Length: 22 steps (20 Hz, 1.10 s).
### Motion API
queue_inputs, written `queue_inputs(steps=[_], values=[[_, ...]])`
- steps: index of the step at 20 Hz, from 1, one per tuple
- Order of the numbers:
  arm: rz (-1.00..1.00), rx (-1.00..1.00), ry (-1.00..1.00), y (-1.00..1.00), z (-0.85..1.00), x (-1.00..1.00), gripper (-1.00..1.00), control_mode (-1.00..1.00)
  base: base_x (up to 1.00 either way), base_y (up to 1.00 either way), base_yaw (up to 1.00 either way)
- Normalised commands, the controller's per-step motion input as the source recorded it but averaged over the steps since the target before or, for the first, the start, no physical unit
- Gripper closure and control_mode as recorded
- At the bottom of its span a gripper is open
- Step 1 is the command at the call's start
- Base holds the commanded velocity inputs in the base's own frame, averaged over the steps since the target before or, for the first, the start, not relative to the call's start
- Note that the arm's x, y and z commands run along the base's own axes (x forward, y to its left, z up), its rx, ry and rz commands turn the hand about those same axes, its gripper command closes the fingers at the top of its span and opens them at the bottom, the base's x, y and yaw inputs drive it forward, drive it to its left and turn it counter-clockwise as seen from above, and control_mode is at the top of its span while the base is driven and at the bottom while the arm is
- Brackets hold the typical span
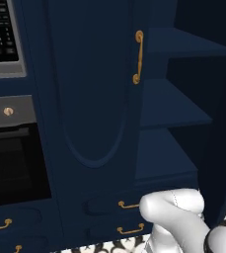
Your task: Open the cabinet, pick up the bread from the cabinet and place it in the basket. Then move the basket to the dining counter.
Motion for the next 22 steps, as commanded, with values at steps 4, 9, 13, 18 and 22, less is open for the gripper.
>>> queue_inputs(steps=[4,9,13,18,22], values=[[0.0,0.21,-0.41,0.2,0.07,-1.0,1.0,-1.0,0.0,0.0,0.0],[0.0,0.14,-0.46,0.8,0.31,-1.0,1.0,-1.0,0.0,0.0,0.0],[-0.01,-0.11,-0.26,1.0,0.02,-0.41,1.0,-1.0,0.0,0.0,0.0],[0.0,-0.21,-0.19,1.0,0.0,0.36,1.0,-1.0,0.0,0.0,0.0],[-0.07,-0.23,-0.3,1.0,0.0,0.63,1.0,-1.0,0.0,0.0,0.0]])
